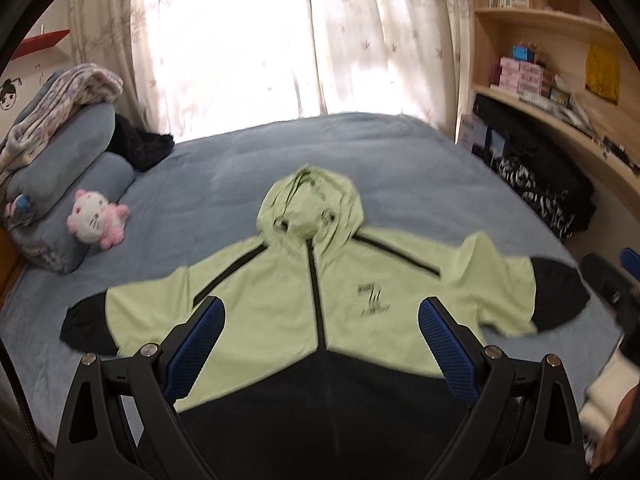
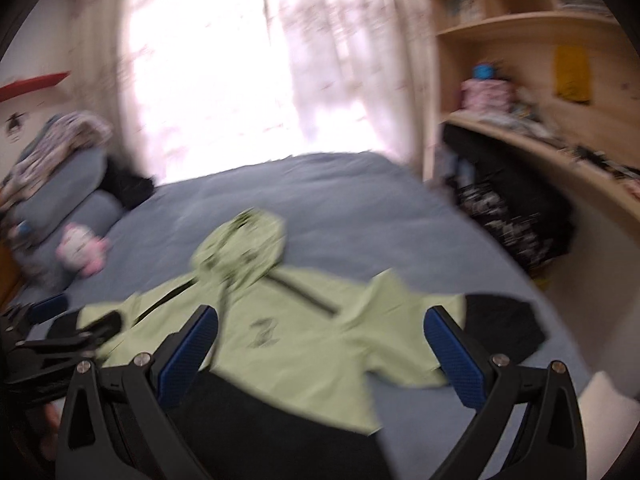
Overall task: Fold large clothes
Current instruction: 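Grasp the black sleeve cuff with the right tool and lift it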
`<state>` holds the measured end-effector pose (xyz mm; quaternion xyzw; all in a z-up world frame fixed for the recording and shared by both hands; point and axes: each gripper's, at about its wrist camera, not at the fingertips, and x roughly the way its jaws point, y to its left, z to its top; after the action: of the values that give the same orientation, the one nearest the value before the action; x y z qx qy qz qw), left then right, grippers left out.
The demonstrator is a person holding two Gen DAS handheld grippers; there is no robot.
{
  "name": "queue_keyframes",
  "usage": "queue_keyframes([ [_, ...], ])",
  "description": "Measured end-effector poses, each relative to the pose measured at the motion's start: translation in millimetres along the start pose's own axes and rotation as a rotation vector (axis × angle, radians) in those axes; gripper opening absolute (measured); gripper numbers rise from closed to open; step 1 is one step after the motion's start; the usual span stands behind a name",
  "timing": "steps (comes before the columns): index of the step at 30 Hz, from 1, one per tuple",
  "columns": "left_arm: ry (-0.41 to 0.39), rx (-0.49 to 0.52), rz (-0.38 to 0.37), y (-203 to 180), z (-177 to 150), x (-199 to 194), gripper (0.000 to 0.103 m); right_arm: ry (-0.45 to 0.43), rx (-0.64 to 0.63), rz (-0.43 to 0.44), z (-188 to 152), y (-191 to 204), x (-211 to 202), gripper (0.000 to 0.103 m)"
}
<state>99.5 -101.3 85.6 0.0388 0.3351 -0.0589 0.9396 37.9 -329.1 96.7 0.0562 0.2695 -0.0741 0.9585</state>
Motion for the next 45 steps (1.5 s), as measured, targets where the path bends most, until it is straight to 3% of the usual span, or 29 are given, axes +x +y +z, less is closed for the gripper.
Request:
queue_keyframes([
  [4,-0.088,-0.046,-0.118,-8.2,21.7,10.6,0.097,-0.03,0.006,-0.125,23.1,-37.8,10.2,0.103],
  [7,-0.113,-0.06,-0.164,-20.4,29.8,25.3,0.097,-0.037,0.019,-0.225,31.2,-68.1,26.0,0.103],
  [11,-0.076,-0.04,-0.152,-48.2,34.3,63.7,0.097,0.063,0.193,-0.21,24.4,-133.0,67.2,0.103],
  [16,-0.027,-0.032,-0.18,-86.2,26.4,128.8,0.097,0.201,0.346,-0.273,-11.7,-199.3,120.8,0.102],
  [21,0.007,0.007,-0.197,-126.8,12.8,187.3,0.097,0.337,0.52,-0.379,-52.9,-259.5,161.4,0.089],
  [24,0.061,0.007,-0.213,-147.5,3.3,216.2,0.097,0.37,0.649,-0.424,-75.3,-291.9,170.2,0.088],
  [29,0.054,0.039,-0.223,-180.0,-11.9,244.5,0.097,0.382,0.878,-0.465,-118.0,-340.7,177.1,0.087],
  [35,0.087,0.079,-0.234,-203.2,-22.2,261.6,0.097,0.399,0.915,-0.484,-149.6,-346.0,193.8,0.085],
  [37,0.105,0.076,-0.256,-207.5,-23.5,263.3,0.097,0.387,0.891,-0.498,-147.1,-342.5,196.3,0.064],
  [38,0.117,0.078,-0.268,-209.3,-23.7,263.1,0.097,0.381,0.882,-0.489,-145.2,-340.6,197.7,0.035],
  [39,0.119,0.082,-0.269,-210.1,-23.3,262.1,0.092,0.381,0.886,-0.457,-143.6,-339.1,200.3,0.013],
  [42,0.129,0.082,-0.272,-208.7,-21.0,255.4,0.079,0.319,0.899,-0.399,-133.0,-335.5,198.9,0.007],
  [45,0.147,0.058,-0.304,-200.3,-15.4,248.0,0.079,0.189,0.825,-0.34,-107.0,-311.4,176.8,0.007],
])
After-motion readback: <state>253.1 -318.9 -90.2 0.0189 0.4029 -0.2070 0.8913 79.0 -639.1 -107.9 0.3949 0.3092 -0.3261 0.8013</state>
